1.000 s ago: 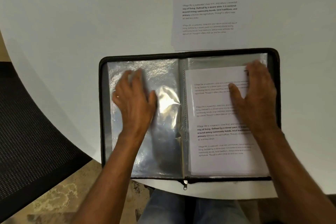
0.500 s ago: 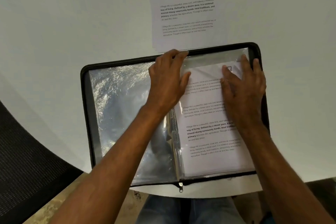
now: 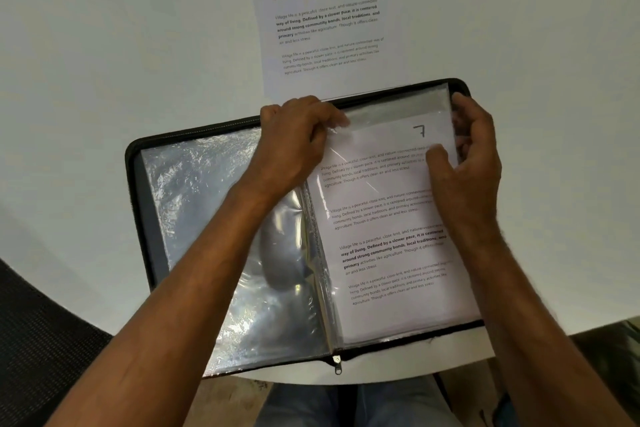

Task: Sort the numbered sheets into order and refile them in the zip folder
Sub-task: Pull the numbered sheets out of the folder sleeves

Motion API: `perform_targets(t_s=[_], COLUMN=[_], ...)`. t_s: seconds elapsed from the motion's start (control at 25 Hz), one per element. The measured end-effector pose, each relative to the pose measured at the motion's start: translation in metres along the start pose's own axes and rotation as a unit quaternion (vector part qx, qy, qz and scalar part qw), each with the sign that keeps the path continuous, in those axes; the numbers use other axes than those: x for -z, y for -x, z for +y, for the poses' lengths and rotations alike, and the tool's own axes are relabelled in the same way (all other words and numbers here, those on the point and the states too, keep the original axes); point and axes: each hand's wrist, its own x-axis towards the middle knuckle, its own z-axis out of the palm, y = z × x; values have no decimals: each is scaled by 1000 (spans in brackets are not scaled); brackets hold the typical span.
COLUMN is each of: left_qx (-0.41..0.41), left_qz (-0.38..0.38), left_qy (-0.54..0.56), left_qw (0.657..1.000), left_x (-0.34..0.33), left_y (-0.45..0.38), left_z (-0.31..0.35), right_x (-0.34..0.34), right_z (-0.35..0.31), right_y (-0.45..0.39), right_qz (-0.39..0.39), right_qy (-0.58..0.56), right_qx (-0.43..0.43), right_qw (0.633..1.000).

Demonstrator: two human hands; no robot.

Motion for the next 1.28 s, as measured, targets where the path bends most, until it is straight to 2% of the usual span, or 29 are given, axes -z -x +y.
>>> perform_targets(t_s=[0.12,0.2,0.4,0.6,0.8,0.96,1.28], left_qx=[-17,-16,18,-12,-28,-38,-9], left_qz=[5,-25,-122,-152,-133,-123,21], left_qy=[43,48,8,-56,-99,-83,-40], left_qw=[999,998,992,987,986,988,999], left_x=[4,6,15,9,-2,-2,20], left_y=[-7,-16,-39,-41,-43,-47,-77], left_z=[-8,-9,5,17,22,21,20], right_x=[-2,-2,-3,-2,1,8,21], right_z=[-1,0,-4,-5,-4,1,12], right_y=[-2,-2,-2,-2,-4,-6,-5], right_qz=[6,13,20,10,6,-10,-60], right_qy=[-44,-61,-98,-116,-117,-99,-52], right_qx=[-58,-72,-82,-89,-88,-93,-108], right_qw=[997,995,992,989,989,991,991])
